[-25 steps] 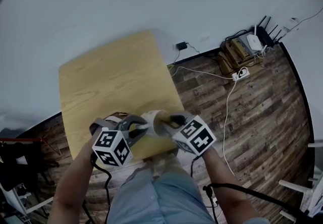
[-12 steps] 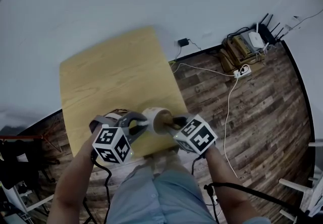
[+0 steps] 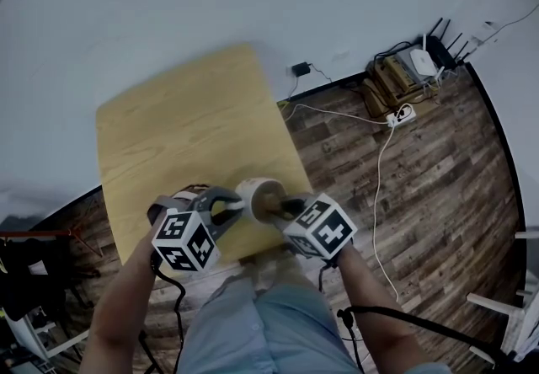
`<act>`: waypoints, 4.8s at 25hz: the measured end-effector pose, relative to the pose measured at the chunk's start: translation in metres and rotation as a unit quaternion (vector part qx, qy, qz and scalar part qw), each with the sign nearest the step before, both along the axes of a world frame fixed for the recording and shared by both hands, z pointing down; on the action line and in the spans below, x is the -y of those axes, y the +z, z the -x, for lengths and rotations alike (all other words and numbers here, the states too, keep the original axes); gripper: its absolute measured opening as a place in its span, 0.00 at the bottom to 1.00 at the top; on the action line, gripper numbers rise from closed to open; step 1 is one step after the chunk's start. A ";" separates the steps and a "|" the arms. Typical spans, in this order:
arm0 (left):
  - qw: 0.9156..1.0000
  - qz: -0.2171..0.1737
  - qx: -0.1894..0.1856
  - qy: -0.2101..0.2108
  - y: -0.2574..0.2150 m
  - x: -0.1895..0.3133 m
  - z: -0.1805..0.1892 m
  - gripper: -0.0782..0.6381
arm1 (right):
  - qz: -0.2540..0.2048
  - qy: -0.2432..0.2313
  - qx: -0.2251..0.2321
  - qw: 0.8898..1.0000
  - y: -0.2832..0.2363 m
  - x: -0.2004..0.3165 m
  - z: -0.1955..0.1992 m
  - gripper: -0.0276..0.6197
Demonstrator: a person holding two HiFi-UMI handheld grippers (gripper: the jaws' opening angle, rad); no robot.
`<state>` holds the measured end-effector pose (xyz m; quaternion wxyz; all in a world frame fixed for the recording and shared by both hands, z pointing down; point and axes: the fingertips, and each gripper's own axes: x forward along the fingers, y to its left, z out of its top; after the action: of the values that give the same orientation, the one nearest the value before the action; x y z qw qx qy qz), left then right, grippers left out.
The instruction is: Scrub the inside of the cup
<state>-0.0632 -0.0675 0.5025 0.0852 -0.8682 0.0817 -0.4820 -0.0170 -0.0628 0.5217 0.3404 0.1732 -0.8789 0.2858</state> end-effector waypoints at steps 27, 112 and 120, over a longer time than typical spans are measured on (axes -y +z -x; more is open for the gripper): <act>1.000 0.004 -0.005 -0.014 -0.004 0.000 -0.001 0.24 | -0.066 0.027 0.018 0.997 -0.014 0.030 -0.013 0.15; 0.980 0.054 -0.154 -0.116 0.030 -0.020 0.085 0.25 | -0.060 0.078 0.028 0.995 -0.039 -0.001 0.071 0.15; 0.971 0.019 -0.184 -0.151 -0.006 -0.013 0.100 0.25 | -0.073 0.080 0.059 0.992 -0.057 0.003 0.077 0.15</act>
<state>-0.1630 -0.0549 0.4960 -0.0214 -0.9209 0.2174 -0.3227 -0.0937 -0.0662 0.4646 0.2508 0.2497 -0.8992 0.2571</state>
